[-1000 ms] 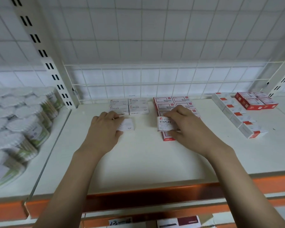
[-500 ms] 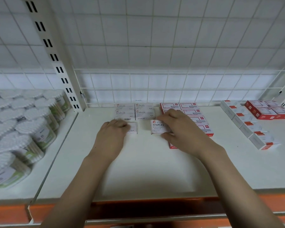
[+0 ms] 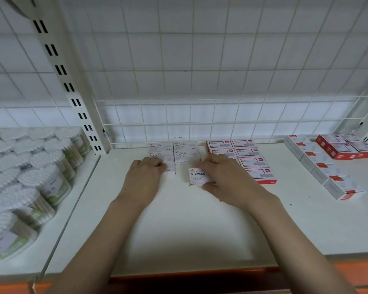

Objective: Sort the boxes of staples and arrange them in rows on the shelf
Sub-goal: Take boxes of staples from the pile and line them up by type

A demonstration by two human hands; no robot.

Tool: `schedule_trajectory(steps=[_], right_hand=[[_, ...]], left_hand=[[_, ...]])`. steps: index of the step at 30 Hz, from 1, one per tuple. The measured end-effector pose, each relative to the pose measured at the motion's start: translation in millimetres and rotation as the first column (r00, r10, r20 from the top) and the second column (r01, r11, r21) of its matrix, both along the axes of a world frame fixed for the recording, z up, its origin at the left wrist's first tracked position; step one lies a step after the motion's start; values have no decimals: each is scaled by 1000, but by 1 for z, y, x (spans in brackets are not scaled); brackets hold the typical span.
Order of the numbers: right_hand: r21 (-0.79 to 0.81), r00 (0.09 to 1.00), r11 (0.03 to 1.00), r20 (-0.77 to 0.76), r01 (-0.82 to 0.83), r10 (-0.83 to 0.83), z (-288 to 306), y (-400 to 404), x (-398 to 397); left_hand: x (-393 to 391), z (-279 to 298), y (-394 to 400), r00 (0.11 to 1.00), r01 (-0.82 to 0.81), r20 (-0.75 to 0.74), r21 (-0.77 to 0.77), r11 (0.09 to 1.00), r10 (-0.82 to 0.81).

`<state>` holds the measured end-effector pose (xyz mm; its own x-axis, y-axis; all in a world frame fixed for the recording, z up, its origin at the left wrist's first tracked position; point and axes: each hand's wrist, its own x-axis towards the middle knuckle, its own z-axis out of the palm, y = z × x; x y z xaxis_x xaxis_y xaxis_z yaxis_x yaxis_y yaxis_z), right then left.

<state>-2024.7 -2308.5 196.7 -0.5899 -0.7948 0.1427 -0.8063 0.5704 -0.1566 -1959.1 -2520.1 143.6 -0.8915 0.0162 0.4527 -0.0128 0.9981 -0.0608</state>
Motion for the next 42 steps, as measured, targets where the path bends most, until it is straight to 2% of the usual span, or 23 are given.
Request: schedule_trajectory(steps=[10, 14, 20, 35, 42], right_hand=[[100, 997, 995, 70, -24, 17, -4, -30, -21], [32, 991, 999, 128, -39, 35, -10, -37, -18], [-53, 999, 998, 44, -20, 22, -24, -21, 8], [30, 996, 1000, 94, -5, 2, -27, -27, 9], [-107, 994, 989, 49, 99, -95, -10, 18, 28]], left_hand=[[33, 9, 9, 994, -37, -100, 8, 999, 38], [45, 9, 16, 994, -66, -83, 42, 997, 69], [47, 6, 25, 995, -73, -55, 87, 993, 78], [54, 5, 31, 997, -82, 27, 168, 982, 79], [42, 20, 63, 1000, -10, 16, 184, 983, 7]])
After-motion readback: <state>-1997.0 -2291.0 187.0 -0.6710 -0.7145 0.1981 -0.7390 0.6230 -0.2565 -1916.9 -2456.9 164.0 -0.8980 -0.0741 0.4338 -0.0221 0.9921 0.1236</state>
